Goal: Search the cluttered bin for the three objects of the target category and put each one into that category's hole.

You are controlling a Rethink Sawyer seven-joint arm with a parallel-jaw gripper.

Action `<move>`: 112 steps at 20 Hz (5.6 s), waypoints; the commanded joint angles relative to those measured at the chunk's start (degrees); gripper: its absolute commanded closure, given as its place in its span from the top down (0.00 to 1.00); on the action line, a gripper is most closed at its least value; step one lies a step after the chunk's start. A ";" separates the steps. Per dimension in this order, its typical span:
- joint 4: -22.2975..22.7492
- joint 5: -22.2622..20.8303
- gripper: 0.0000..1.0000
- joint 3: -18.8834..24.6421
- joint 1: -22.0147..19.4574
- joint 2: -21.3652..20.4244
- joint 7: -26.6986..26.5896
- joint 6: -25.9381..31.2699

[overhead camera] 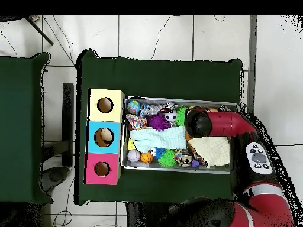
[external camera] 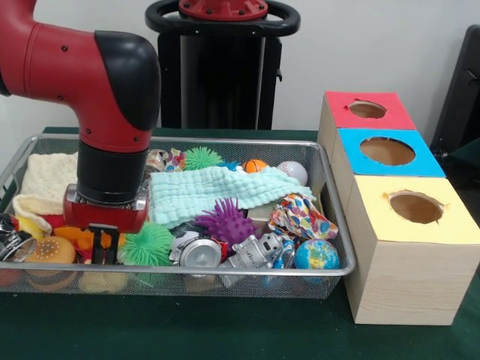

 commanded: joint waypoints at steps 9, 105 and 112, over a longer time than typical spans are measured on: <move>7.00 3.16 0.00 4.16 -2.39 -9.89 -2.77 6.31; 23.59 19.27 0.00 3.01 5.25 -25.30 2.65 13.95; 24.16 20.85 0.00 2.75 6.48 -26.31 3.38 14.83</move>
